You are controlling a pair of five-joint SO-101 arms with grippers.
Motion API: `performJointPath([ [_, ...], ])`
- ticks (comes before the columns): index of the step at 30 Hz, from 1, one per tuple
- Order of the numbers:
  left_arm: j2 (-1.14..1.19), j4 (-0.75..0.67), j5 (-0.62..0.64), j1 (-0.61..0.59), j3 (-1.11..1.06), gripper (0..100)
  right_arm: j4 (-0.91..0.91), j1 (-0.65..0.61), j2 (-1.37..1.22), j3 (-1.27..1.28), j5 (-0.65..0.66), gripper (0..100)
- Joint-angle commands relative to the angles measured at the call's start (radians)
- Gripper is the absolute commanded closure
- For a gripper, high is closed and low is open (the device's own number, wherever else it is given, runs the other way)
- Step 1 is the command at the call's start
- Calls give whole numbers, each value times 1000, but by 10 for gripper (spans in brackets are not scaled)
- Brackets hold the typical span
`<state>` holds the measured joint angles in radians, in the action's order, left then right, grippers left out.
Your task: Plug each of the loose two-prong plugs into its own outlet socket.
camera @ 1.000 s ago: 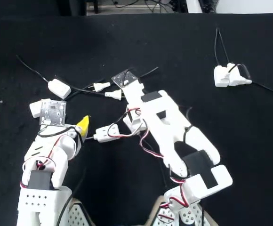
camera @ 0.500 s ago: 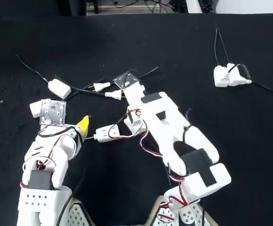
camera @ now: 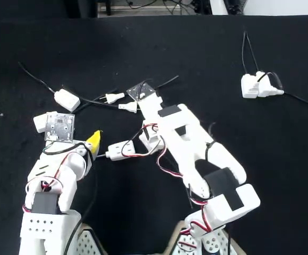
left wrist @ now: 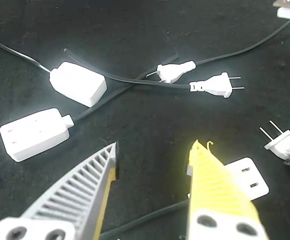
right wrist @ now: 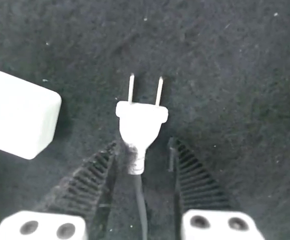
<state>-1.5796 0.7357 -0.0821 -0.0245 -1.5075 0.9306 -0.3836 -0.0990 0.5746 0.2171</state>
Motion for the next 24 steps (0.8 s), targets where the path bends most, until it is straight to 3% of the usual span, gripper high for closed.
performJointPath([
  [1, -11, -6, 5, -8, 56, 766, -2, -14, 1, -5, 12, 854],
  [9, -11, -6, 3, -8, 56, 766, 12, -14, -50, -61, 18, 853],
  [24, -11, -6, 3, -8, 56, 766, 51, -74, -111, -127, -89, 854],
])
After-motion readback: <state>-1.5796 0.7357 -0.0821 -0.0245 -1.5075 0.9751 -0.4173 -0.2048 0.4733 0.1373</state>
